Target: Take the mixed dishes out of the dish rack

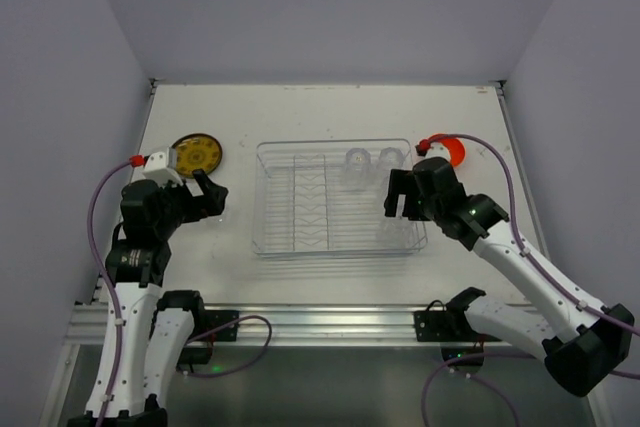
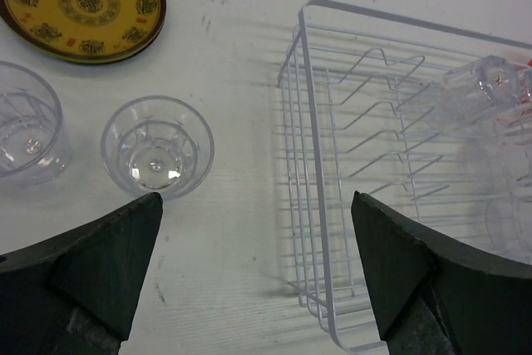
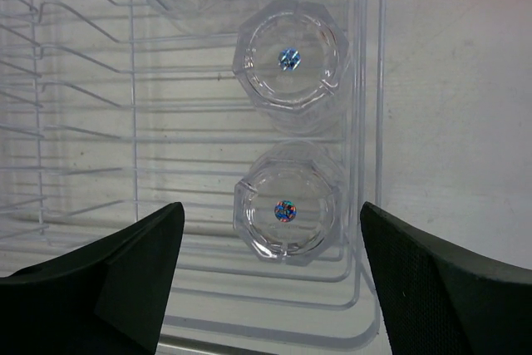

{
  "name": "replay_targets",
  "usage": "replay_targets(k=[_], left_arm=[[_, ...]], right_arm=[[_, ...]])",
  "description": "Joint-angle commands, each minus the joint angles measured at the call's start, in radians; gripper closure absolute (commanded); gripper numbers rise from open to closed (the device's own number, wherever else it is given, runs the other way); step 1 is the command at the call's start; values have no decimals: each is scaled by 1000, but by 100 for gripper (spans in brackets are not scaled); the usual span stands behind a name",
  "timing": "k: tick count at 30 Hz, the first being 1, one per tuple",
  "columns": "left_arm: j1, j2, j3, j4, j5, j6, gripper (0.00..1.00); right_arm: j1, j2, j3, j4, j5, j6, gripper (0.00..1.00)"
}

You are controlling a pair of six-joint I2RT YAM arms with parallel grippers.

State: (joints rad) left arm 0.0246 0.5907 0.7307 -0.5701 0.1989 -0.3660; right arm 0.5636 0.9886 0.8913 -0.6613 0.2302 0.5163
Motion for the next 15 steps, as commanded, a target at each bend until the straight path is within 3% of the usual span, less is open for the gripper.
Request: replay_targets(k=[1, 6, 15], left_arm=[[-6, -70, -10, 88, 73, 24, 0], [-6, -97, -31, 110, 89, 15, 0], [-14, -121, -56, 119, 89, 6, 0]], right_arm=[[27, 24, 41, -70, 26, 54, 12], [108, 116, 107, -165, 139, 116, 11], [122, 208, 115, -162, 190, 117, 8]])
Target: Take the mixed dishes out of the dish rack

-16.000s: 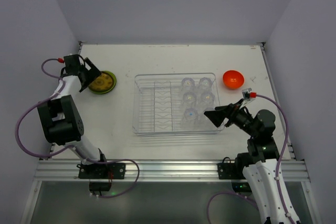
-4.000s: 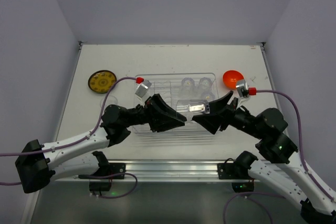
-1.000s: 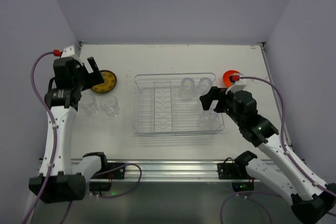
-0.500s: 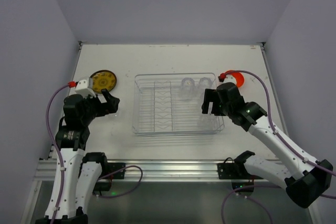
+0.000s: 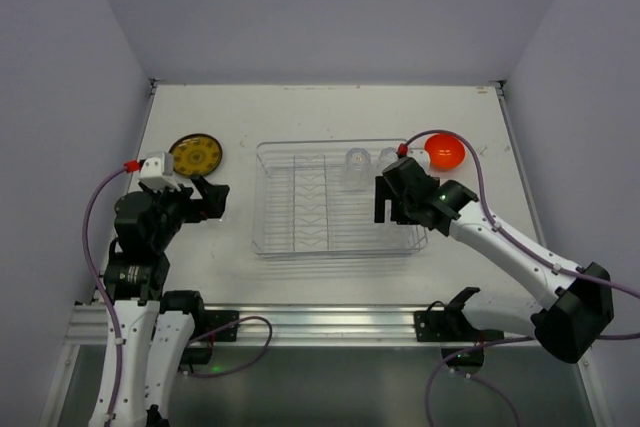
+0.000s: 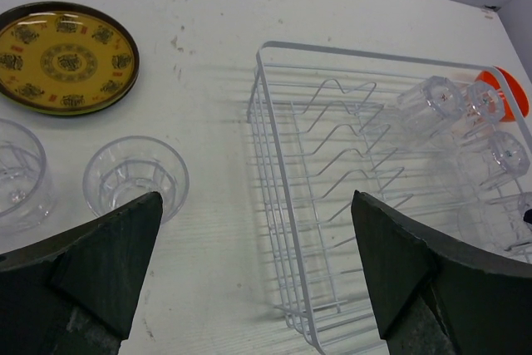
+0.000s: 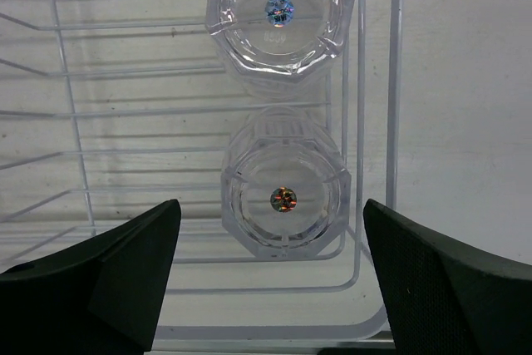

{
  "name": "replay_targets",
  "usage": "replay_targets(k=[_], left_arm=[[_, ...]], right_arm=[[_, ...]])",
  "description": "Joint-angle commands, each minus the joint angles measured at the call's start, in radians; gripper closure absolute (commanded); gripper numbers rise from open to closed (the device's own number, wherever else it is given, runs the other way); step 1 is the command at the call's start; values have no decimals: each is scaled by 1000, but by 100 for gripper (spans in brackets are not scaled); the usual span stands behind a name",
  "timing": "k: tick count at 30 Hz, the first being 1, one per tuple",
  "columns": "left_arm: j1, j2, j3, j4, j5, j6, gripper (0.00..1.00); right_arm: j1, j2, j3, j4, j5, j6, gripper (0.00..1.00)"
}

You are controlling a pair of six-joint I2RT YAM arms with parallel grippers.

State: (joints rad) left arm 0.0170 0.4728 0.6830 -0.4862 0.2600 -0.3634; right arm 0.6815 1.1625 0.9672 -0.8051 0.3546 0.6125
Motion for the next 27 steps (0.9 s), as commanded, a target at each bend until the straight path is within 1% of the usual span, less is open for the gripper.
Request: replay_targets(k=[1, 5, 9, 15, 18, 19, 27], left_arm=[[-34, 0, -8, 37, 28, 4, 0], [-37, 6, -7, 37, 31, 3, 0], [-37, 7, -8, 38, 33, 3, 0], [-38, 4, -10, 38, 51, 7, 0], [-40, -3, -11, 38, 54, 7, 0], [-40, -5, -11, 38, 56, 9, 0], [-43, -3, -14, 44, 67, 11, 0]], right_arm=[[4, 43, 39, -19, 73, 20, 7], [3, 86, 16, -6, 72, 9, 7], [3, 109, -7, 33, 29, -7, 8], [1, 127, -18, 66, 17, -22, 13], [1, 147, -24, 64, 20, -17, 17], [0, 149, -28, 66, 18, -16, 21], [0, 160, -58, 112, -11, -7, 23]])
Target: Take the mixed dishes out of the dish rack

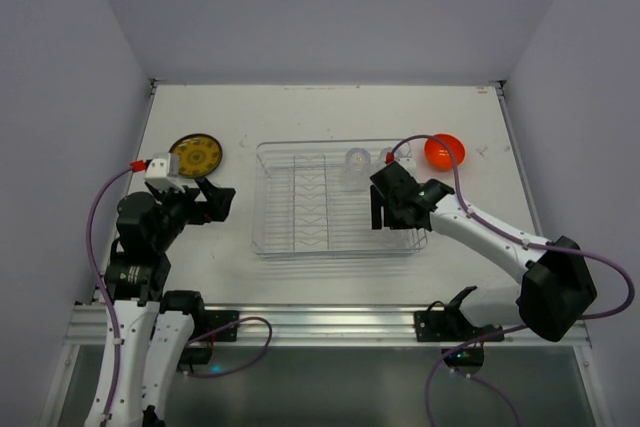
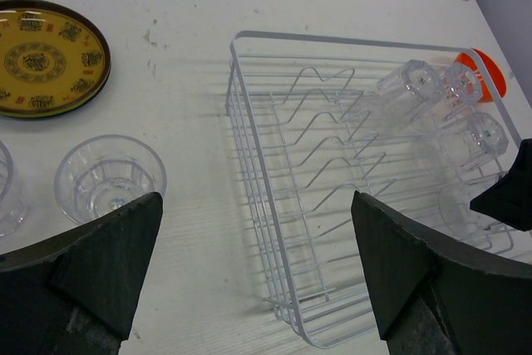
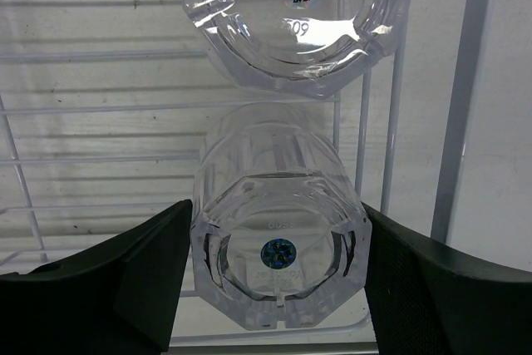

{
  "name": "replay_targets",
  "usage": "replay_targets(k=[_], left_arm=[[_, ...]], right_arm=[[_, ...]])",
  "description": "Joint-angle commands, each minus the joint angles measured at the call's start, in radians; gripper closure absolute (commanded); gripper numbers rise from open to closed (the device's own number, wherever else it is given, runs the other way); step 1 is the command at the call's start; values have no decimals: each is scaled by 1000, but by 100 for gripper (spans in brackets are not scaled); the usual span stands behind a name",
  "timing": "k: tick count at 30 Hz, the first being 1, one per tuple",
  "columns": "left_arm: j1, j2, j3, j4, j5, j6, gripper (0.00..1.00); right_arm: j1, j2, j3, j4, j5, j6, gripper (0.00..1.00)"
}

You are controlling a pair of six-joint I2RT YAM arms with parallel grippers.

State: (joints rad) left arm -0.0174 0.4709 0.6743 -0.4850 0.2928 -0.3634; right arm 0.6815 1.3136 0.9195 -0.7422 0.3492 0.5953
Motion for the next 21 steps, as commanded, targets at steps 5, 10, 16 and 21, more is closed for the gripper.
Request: replay_targets(k=[5, 10, 16, 21], left_arm=[[-18, -3, -5, 43, 35, 12, 0], [-29, -11, -7, 40, 25, 11, 0], [-32, -5, -7, 39, 23, 11, 0], [-41, -11, -5, 34, 6, 7, 0]], right_arm=[[1, 22, -16, 60, -6, 11, 30], [1, -5, -18, 56, -13, 8, 50], [1, -100, -19, 50, -35, 1, 82], [1, -197, -21, 38, -64, -11, 100]])
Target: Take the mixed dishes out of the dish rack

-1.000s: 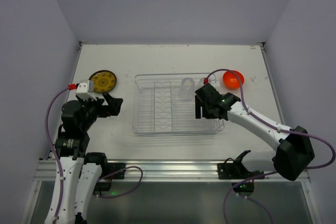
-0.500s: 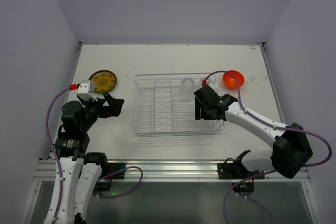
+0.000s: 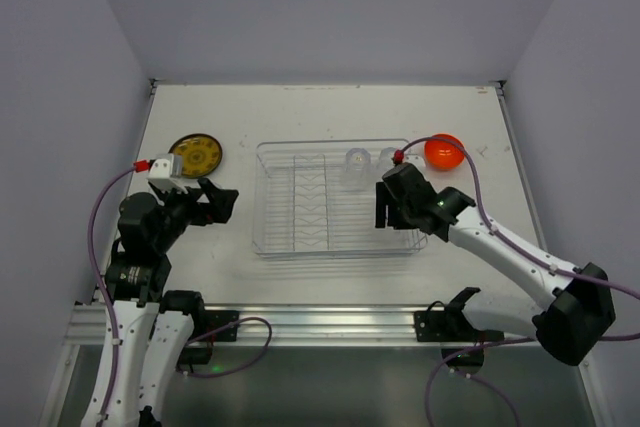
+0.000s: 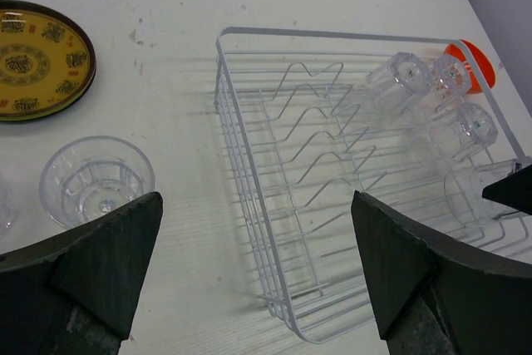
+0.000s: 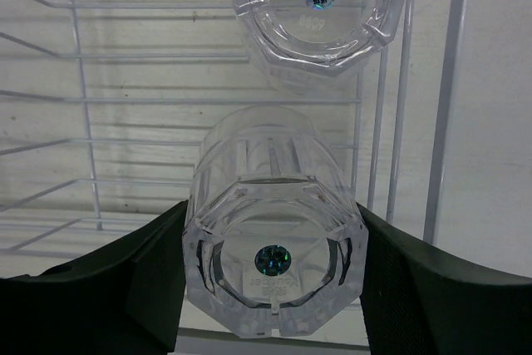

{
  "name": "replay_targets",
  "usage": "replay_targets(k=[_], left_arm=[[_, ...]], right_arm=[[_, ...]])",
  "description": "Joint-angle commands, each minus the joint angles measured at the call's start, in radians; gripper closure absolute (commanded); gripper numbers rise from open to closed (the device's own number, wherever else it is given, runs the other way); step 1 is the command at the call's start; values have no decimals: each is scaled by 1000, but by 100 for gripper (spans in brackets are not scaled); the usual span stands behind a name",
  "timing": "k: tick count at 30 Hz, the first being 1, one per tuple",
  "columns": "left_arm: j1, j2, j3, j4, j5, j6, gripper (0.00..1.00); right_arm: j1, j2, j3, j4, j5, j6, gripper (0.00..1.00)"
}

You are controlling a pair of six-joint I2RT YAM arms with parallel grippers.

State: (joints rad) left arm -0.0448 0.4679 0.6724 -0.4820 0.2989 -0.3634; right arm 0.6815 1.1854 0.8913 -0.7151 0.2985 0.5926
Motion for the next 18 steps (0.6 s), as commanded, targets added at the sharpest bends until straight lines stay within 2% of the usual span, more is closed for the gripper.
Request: replay_targets(k=[1, 3, 7, 9, 12, 13, 15, 16, 18], left_arm=[[-21, -8, -4, 33, 0, 7, 0], [-29, -2, -4, 33, 3, 6, 0], [-81, 21, -4, 59, 96, -14, 0], [-90, 34, -11, 94, 141, -43, 0], [-90, 60, -52, 222, 297, -167, 0], [-90, 70, -72, 282, 409, -280, 0], [-92, 113, -161, 585, 529, -443, 0], [-108, 136, -196, 834, 589, -617, 0], [-157, 159, -214, 945, 562, -699, 0]], right_arm=[[1, -99, 8, 5, -13, -11, 100], [1, -128, 14, -4, -13, -13, 100], [1, -204, 26, 8, -50, -27, 100], [1, -265, 11, 55, -94, -43, 100], [1, -358, -44, 190, -217, -51, 100], [1, -375, -54, 248, -269, -42, 100], [1, -417, -71, 290, -292, -24, 100], [1, -432, -75, 336, -344, 1, 100], [1, -467, -112, 408, -395, 29, 100]])
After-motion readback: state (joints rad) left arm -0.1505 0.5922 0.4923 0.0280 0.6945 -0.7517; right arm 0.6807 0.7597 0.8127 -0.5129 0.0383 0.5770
